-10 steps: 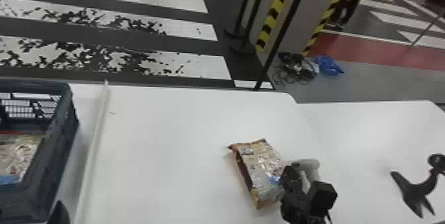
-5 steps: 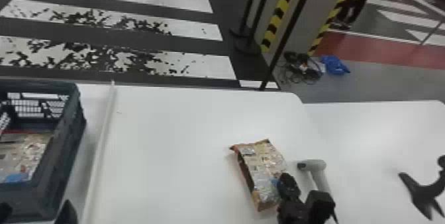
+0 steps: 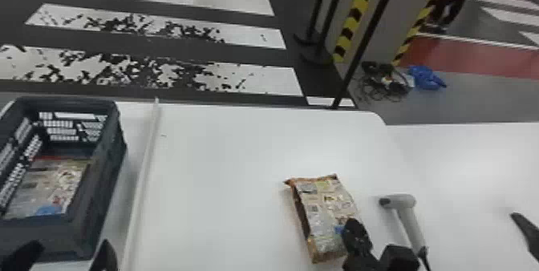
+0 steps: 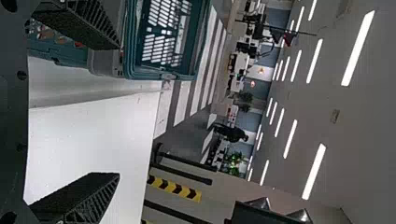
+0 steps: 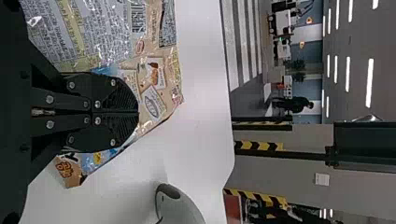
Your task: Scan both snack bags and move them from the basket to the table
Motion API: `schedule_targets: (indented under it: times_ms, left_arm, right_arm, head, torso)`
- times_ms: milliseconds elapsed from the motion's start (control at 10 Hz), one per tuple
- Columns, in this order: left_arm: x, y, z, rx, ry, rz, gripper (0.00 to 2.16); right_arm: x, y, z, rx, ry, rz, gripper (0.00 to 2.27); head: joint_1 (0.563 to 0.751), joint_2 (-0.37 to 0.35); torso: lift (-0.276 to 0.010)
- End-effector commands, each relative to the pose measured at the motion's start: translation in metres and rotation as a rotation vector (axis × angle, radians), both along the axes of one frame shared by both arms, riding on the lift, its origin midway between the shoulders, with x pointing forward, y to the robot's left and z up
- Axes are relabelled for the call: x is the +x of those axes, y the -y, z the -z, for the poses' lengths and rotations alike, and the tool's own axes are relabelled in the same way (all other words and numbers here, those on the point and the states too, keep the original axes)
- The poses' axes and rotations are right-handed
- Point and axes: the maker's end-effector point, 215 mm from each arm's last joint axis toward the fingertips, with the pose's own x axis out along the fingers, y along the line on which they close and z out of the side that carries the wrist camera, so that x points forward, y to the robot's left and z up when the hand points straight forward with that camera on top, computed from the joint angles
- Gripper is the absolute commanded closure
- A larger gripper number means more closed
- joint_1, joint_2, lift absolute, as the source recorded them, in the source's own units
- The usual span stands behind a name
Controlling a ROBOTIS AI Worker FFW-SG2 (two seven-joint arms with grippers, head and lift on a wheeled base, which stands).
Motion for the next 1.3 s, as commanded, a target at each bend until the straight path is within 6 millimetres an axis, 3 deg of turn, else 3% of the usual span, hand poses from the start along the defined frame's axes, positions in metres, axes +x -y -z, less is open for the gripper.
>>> schedule_targets:
  times_ms: [0, 300, 500, 600, 700, 800, 900, 1200]
  left_arm:
    - [-0.001, 0.000, -0.003, -0.001, 0.004, 0.001, 0.01]
    - [-0.004, 0.001, -0.013, -0.007, 0.025, 0.005, 0.01]
    - [-0.004, 0.003, -0.017, -0.007, 0.031, 0.010, 0.01]
    - [-0.004, 0.004, -0.017, -0.010, 0.032, 0.016, 0.01]
    - [-0.004, 0.006, -0.017, -0.010, 0.032, 0.019, 0.01]
    - [-0.004, 0.006, -0.017, -0.009, 0.032, 0.020, 0.02]
    - [-0.005, 0.005, -0.017, -0.004, 0.033, 0.020, 0.02]
    - [-0.006, 0.001, -0.018, 0.006, 0.032, 0.014, 0.02]
  right_arm:
    - [-0.007, -0.007, -0.002, 0.007, -0.019, -0.007, 2.25]
    - [-0.010, -0.014, -0.012, 0.002, -0.015, -0.017, 2.25]
    - [-0.006, 0.000, -0.047, 0.000, 0.029, 0.001, 2.24]
    - [-0.004, 0.012, -0.065, -0.007, 0.043, 0.006, 2.04]
    - [-0.003, 0.022, -0.069, -0.006, 0.016, -0.005, 1.41]
    - [-0.001, 0.032, -0.068, -0.010, -0.006, -0.031, 0.26]
    - [-0.001, 0.051, -0.058, -0.004, -0.063, -0.050, 0.00]
    - [-0.001, 0.109, -0.053, -0.054, -0.133, -0.075, 0.03]
  head:
    - [0.695, -0.244]
    - [0.695, -0.230]
    - [0.695, -0.231]
    - [0.695, -0.241]
    - [0.695, -0.258]
    - [0.695, -0.267]
    - [0.695, -0.280]
    - [0.695, -0.350]
  torso:
    - [-0.098]
    - [-0.098]
    - [-0.098]
    - [-0.098]
    - [-0.098]
    - [-0.098]
    - [-0.098]
    - [-0.098]
